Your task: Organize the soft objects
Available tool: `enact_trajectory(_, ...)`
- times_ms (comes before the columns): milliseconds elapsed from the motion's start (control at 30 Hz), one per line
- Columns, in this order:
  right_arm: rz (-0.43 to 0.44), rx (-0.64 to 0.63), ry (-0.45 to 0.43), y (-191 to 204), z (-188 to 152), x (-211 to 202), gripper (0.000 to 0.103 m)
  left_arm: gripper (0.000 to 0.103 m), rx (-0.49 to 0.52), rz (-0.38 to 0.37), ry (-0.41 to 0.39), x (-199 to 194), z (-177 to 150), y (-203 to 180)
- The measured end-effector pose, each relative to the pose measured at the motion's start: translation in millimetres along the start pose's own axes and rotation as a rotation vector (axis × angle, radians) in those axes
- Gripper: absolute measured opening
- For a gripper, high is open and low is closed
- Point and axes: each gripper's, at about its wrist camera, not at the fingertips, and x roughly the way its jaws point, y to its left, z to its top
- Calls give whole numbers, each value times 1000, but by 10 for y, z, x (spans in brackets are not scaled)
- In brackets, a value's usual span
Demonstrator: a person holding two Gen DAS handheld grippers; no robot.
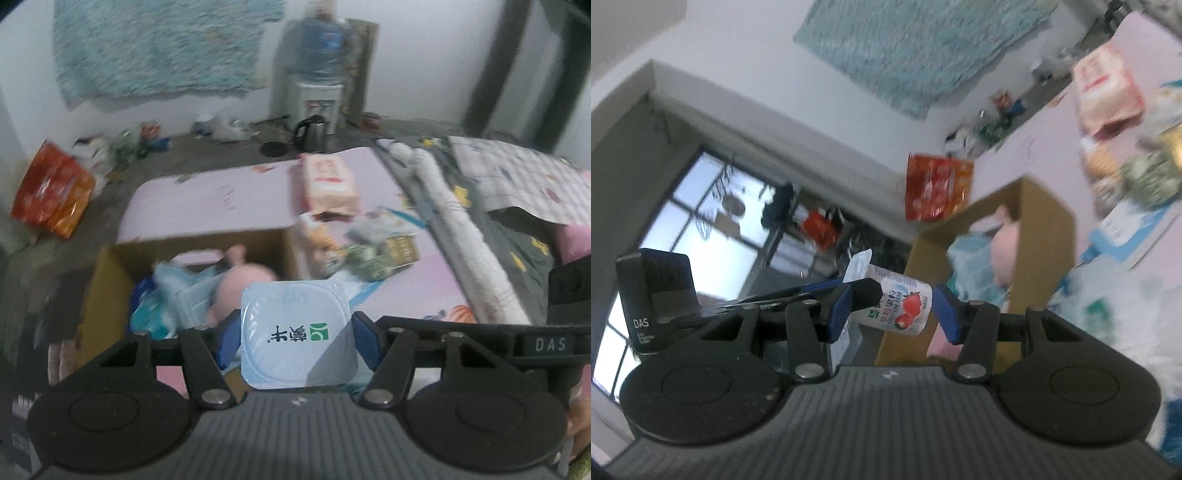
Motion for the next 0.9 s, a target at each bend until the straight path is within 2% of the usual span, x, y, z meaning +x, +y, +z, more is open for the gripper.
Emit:
enact_trajectory(200, -85, -18, 70, 27, -175, 362, 49, 64, -92, -1, 61, 363, -288, 552)
enact_trajectory(367, -144, 6, 76, -123, -214, 353, 49, 64, -123, 12, 151, 914, -539, 819)
enact_trajectory(567, -195, 13, 54, -311, -183, 280, 49, 64, -185, 15, 220, 1470, -695, 1044)
enact_trajectory(667, -211, 28, 43, -407, -156, 238, 49, 64, -181, 30, 239, 1624, -750, 1070)
enact_trajectory(767, -222, 36, 37, -486, -144, 223, 49, 63, -171, 30, 221, 1626, -742, 1060)
enact_trajectory(900, -227, 54, 45, -567, -138, 255, 50, 63, -146, 67, 250, 1599, -729, 1011)
